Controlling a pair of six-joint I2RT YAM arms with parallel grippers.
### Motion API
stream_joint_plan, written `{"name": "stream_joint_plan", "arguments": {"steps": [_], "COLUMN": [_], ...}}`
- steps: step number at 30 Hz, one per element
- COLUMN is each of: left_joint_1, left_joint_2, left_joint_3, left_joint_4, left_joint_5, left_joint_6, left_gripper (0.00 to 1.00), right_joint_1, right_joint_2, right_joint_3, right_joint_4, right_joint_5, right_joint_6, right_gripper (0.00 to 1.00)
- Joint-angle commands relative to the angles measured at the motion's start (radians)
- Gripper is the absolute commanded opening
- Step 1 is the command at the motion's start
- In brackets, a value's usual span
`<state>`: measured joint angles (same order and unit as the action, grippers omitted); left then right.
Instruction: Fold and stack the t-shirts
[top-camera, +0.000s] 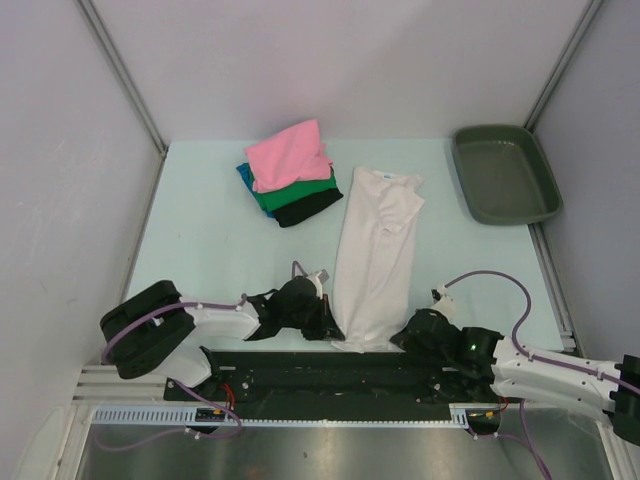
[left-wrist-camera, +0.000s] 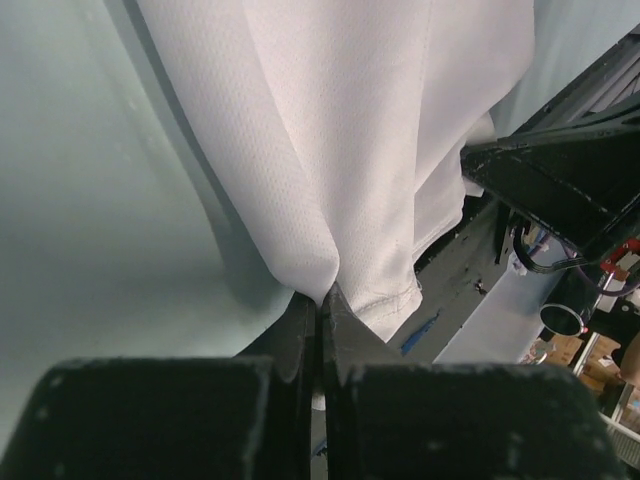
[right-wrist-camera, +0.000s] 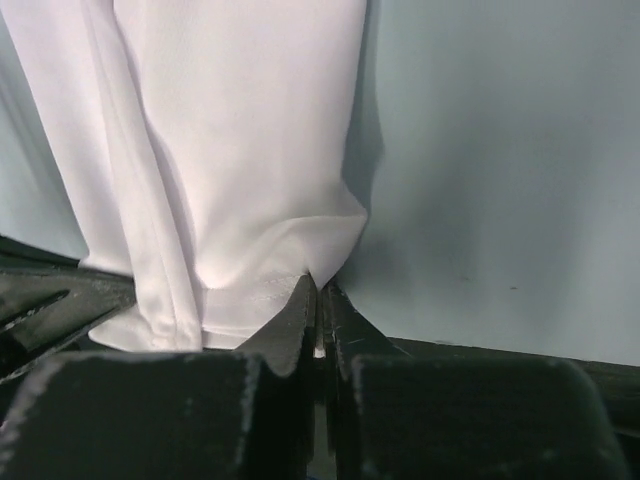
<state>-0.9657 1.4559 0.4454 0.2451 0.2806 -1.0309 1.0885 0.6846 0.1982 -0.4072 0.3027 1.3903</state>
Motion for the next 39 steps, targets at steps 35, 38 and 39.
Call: {"name": "stream_joint_plan", "arguments": {"steps": [35,38,39], "left_joint_1": [0.248,0.285,0.292], "left_joint_2": [0.233,0.291,0.305], "left_joint_3": [0.449,0.498,0.512], "left_joint_4": [-0.106,-0.102,-0.102], "left_joint_5": [0.081,0.103,0.117], "left_joint_6": [0.172,0.186,0.189], "left_gripper": [0.14,0.14,0.14], "right_joint_1": [-0.618,-0.638,-0.642], "right_joint_2": [0.268,0.351,0.369], "right_joint_3": [0.313,0.313,0.314], "right_joint_4": [0.229,0.303,0.318], "right_joint_5": [-0.171,-0.203,-0.203], "right_joint_6": [-0.643,-0.652,-0.652], "right_gripper": [0.00,0.00,0.00]}}
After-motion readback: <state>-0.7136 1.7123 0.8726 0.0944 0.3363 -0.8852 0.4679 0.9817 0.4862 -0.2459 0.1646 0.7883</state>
